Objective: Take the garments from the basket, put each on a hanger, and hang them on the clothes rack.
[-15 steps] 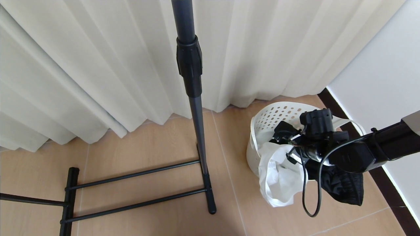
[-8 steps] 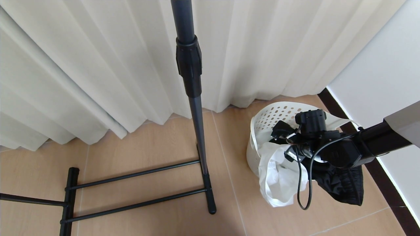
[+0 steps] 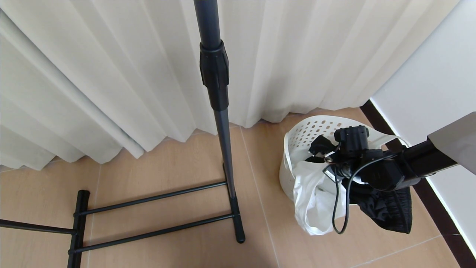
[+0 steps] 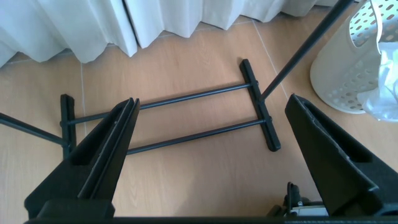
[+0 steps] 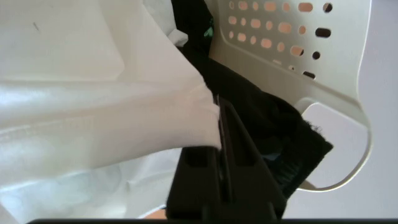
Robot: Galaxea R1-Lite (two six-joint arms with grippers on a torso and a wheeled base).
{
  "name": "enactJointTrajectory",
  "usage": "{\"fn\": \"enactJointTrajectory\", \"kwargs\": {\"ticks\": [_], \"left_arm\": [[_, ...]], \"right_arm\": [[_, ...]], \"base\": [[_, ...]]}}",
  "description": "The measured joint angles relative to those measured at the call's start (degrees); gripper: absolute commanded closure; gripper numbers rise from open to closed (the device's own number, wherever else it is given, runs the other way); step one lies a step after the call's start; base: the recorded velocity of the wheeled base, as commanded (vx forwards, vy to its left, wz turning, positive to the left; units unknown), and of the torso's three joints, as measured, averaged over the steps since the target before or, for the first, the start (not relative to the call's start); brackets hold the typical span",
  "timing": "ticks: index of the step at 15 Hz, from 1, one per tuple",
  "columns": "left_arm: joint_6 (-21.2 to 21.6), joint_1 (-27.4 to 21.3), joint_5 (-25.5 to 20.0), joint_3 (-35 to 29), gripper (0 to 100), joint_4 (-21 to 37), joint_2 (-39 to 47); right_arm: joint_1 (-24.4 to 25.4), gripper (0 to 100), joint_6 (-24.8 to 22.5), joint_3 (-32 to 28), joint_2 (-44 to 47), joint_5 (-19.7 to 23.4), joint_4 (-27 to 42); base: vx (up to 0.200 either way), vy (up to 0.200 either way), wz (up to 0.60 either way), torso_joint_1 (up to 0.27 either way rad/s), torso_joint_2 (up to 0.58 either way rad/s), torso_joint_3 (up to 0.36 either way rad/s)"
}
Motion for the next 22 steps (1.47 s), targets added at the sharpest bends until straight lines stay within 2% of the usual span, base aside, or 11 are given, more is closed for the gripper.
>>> {"fn": "enactJointTrajectory", "kwargs": {"ticks": [1,4,8,12,16,18,22], "left_arm": [[0.0,0.0,0.0,0.0,0,0.0,0.0],[0.0,0.0,0.0,0.0,0,0.0,0.0],[0.0,0.0,0.0,0.0,0,0.0,0.0],[0.1,0.0,0.0,0.0,0,0.0,0.0],[0.2,0.0,-0.1,0.0,0,0.1,0.0],[0.2,0.0,-0.1,-0.1,0,0.1,0.0],[0.2,0.0,-0.1,-0.1,0,0.1,0.0]], "right_arm": [[0.0,100,1.0,0.4,-0.2,0.0,-0.1],[1.0,100,8.4,4.1,-4.6,0.1,0.0],[4.4,100,13.9,13.0,-17.1,0.1,0.2],[10.7,100,15.4,21.8,-36.9,0.1,1.0],[22.4,100,15.6,29.4,-55.8,0.1,3.3],[24.3,100,15.6,30.9,-59.9,0.1,3.7],[24.9,100,15.6,31.8,-62.7,0.2,3.5]], "base": [[0.0,0.0,0.0,0.0,0.0,0.0],[0.0,0.0,0.0,0.0,0.0,0.0],[0.0,0.0,0.0,0.0,0.0,0.0],[0.0,0.0,0.0,0.0,0.0,0.0],[0.0,0.0,0.0,0.002,0.0,0.016],[0.0,0.0,0.0,0.002,0.0,0.141],[0.0,0.0,0.0,0.002,0.0,0.19]]}}
